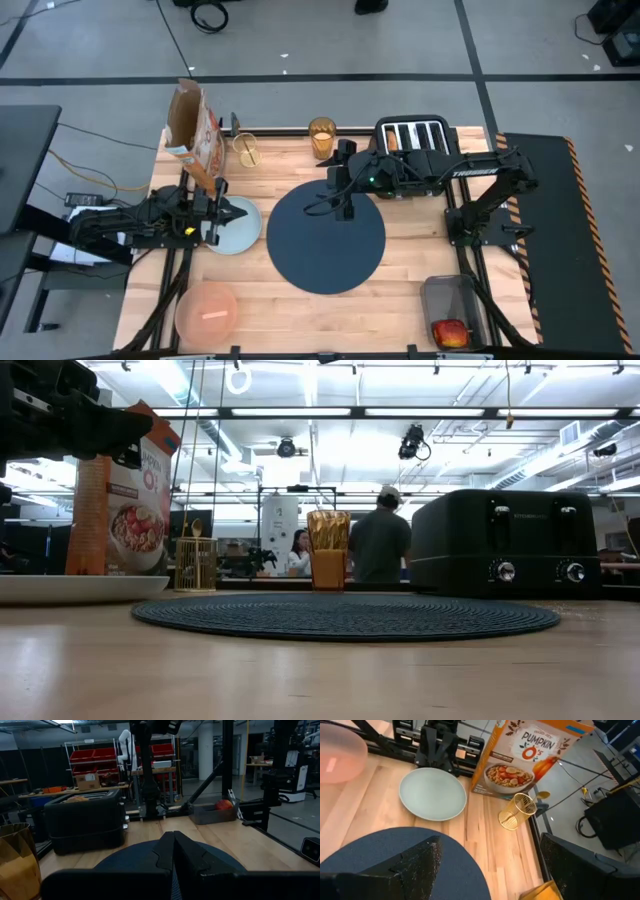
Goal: Arrange a breakfast setting
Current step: Put the brown cup of milk on the top right of the blue table placemat
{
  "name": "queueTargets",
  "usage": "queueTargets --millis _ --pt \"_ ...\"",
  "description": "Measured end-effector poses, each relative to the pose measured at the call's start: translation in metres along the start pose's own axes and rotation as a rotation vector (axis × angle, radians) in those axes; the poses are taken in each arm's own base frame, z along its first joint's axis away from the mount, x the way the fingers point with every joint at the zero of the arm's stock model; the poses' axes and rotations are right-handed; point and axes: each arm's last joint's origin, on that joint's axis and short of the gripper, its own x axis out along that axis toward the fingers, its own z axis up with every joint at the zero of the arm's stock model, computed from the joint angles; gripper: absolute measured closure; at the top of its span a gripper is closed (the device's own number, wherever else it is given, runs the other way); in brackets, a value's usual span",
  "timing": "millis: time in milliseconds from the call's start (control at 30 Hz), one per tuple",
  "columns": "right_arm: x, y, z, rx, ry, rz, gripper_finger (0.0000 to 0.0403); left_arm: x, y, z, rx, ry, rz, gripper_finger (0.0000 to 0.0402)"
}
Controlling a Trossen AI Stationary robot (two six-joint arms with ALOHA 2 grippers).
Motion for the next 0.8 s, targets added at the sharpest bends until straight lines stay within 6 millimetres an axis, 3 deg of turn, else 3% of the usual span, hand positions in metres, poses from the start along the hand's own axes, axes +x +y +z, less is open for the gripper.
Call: queueTargets --millis 233,567,800 --pt "0.005 -0.014 -0.011 -0.017 0.038 -0.018 0.0058 0.000 0.000 0.000 0.000 -0.001 0.000 0.0384" --pt "0.023 -0.056 -0.041 0.083 0.178 0.024 0.0058 0.000 0.000 0.000 0.000 0.000 0.000 0.0384" --pt "0.026 -0.085 -0.047 0.131 0.136 0.012 0.0058 0.000 0.000 0.000 0.000 0.000 0.000 0.0384"
